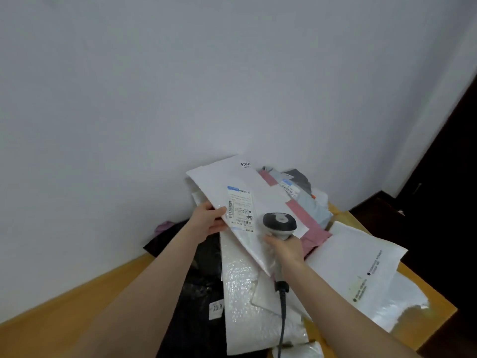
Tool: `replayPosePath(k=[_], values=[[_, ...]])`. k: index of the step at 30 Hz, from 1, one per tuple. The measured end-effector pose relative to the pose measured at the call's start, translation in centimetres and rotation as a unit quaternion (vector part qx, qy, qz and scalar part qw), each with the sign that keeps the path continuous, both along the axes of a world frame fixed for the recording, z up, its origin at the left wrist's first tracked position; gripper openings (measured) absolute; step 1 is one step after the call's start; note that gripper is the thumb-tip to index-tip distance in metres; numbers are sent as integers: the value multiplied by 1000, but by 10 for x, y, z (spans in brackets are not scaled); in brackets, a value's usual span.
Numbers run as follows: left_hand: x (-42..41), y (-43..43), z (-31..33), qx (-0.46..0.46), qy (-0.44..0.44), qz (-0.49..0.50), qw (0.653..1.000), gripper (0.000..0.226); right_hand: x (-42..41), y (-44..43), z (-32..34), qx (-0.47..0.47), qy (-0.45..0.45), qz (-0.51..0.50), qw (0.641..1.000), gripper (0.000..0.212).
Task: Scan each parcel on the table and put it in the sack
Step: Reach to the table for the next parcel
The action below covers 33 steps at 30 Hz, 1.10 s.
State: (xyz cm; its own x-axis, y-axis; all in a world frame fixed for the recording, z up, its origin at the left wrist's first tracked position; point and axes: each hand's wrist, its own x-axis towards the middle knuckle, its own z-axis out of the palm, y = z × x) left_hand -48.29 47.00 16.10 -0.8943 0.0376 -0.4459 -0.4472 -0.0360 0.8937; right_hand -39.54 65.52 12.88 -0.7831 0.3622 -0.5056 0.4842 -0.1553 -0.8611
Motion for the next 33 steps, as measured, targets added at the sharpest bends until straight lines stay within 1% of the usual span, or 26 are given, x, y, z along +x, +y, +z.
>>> replayPosePath(k=[4,7,10,13,16,21,24,25,28,33], values=[[49,-26,6,-18,-5,89,996,8,28,-30,5,-4,-4,56,998,20],[83,-52,12,-41,-10,111,993,11,47,-49,8,10,-9,94,996,24],[112,-77,19,-60,-6,131,990,9,61,-71,16,16,8,118,993,28],[137,-104,23,-45,12,187,981,11,75,-94,24,3,27,121,992,29],[161,-139,22,0,41,226,973,12,89,-118,30,-19,52,126,990,27],[201,-211,16,56,71,222,971,18,119,-168,40,-10,82,138,987,24],[222,-253,9,64,77,215,971,23,146,-208,45,-78,70,176,979,20],[229,-265,7,70,77,215,971,25,156,-222,46,-86,66,197,975,17],[243,-298,2,69,73,218,971,26,185,-261,47,-73,60,241,966,13],[259,-335,-4,64,64,241,966,22,225,-303,50,-56,49,264,962,16]])
